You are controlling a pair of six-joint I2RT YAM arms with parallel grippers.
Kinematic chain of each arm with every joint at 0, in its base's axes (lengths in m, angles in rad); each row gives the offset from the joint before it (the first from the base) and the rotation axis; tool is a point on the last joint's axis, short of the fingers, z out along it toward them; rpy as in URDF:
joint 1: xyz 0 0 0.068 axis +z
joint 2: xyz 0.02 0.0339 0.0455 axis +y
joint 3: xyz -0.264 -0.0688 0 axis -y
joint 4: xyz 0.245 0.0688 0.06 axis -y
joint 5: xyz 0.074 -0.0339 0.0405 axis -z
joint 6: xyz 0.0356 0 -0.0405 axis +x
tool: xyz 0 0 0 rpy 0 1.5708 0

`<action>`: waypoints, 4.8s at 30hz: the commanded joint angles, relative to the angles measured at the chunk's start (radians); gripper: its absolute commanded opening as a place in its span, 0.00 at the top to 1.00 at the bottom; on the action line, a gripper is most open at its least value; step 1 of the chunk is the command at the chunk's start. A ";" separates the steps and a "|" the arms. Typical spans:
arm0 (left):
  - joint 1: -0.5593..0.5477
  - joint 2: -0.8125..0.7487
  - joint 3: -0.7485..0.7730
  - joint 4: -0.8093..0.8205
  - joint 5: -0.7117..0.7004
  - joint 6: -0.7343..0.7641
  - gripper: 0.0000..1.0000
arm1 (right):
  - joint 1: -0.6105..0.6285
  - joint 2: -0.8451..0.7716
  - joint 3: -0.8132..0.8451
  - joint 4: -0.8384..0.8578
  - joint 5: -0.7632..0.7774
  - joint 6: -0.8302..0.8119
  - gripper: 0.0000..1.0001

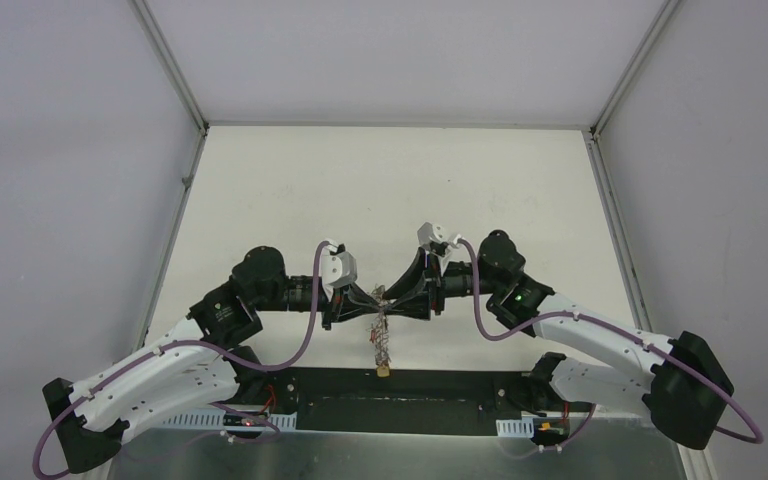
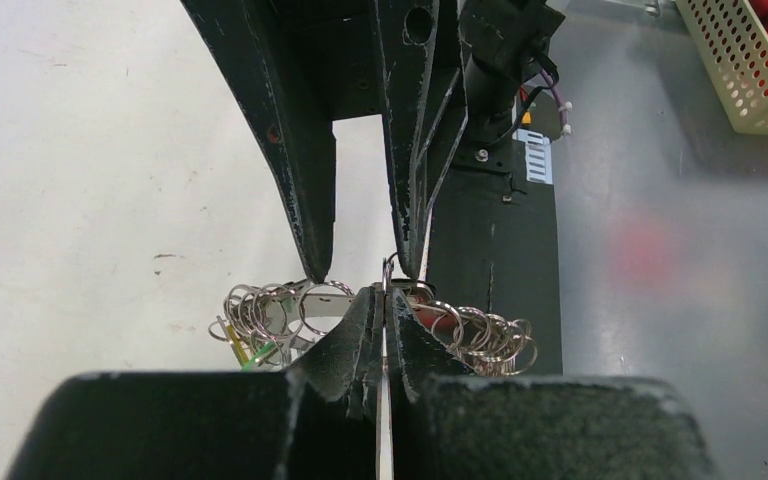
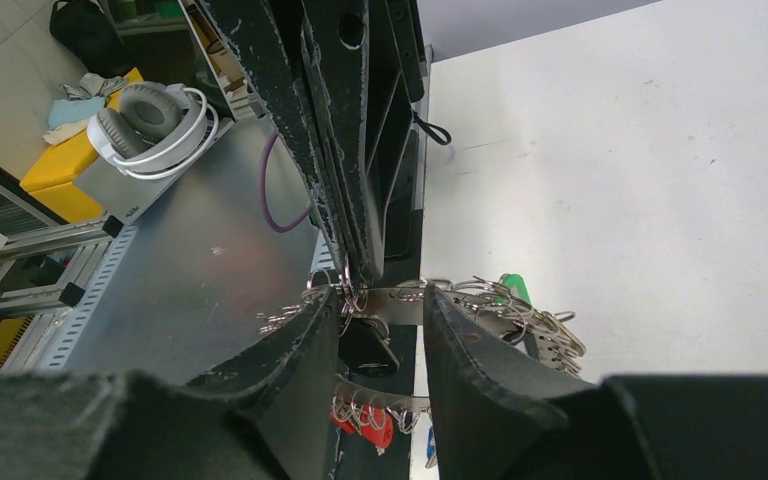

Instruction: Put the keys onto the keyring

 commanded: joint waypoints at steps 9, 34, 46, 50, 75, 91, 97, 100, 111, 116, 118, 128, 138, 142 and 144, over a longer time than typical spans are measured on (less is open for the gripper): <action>-0.011 -0.002 0.049 0.125 0.028 -0.008 1.00 | 0.023 0.013 0.031 0.090 -0.005 -0.013 0.93; -0.012 -0.014 0.049 0.116 0.020 0.000 1.00 | 0.023 -0.116 0.025 -0.012 0.052 -0.086 0.46; -0.011 -0.010 0.052 0.116 0.020 -0.001 1.00 | 0.027 -0.048 0.039 0.016 -0.003 -0.064 0.71; -0.011 -0.010 0.054 0.116 0.020 0.001 1.00 | 0.028 -0.038 0.038 0.019 0.001 -0.061 0.71; -0.011 -0.019 0.081 -0.024 -0.015 0.073 0.74 | 0.030 -0.075 0.117 -0.283 0.074 -0.154 1.00; -0.015 0.099 0.130 -0.061 0.033 0.191 0.62 | 0.030 0.047 0.459 -0.976 0.098 -0.281 1.00; -0.019 0.122 0.073 0.035 0.049 0.190 0.62 | 0.031 0.057 0.507 -1.060 0.095 -0.284 1.00; -0.019 0.132 0.054 0.082 0.055 0.178 0.63 | 0.031 0.052 0.505 -1.055 0.077 -0.287 1.00; -0.037 0.206 0.055 0.147 0.111 0.155 0.70 | 0.031 0.058 0.506 -1.043 0.064 -0.283 1.00; -0.037 0.241 0.064 0.149 0.171 0.149 0.72 | 0.031 0.057 0.503 -1.042 0.066 -0.281 1.00; -0.037 0.252 0.066 0.147 0.182 0.146 0.76 | 0.031 0.057 0.503 -1.042 0.066 -0.281 1.00; -0.040 0.275 0.077 0.130 0.203 0.146 0.89 | 0.031 0.051 0.501 -1.033 0.071 -0.281 1.00; -0.043 0.278 0.084 0.111 0.219 0.155 1.00 | 0.031 0.046 0.498 -1.030 0.088 -0.282 1.00; -0.044 0.270 0.088 0.100 0.196 0.148 1.00 | 0.031 0.031 0.489 -1.015 0.109 -0.280 1.00; -0.043 0.253 0.084 0.099 0.169 0.143 1.00 | 0.031 0.015 0.480 -0.991 0.119 -0.269 0.88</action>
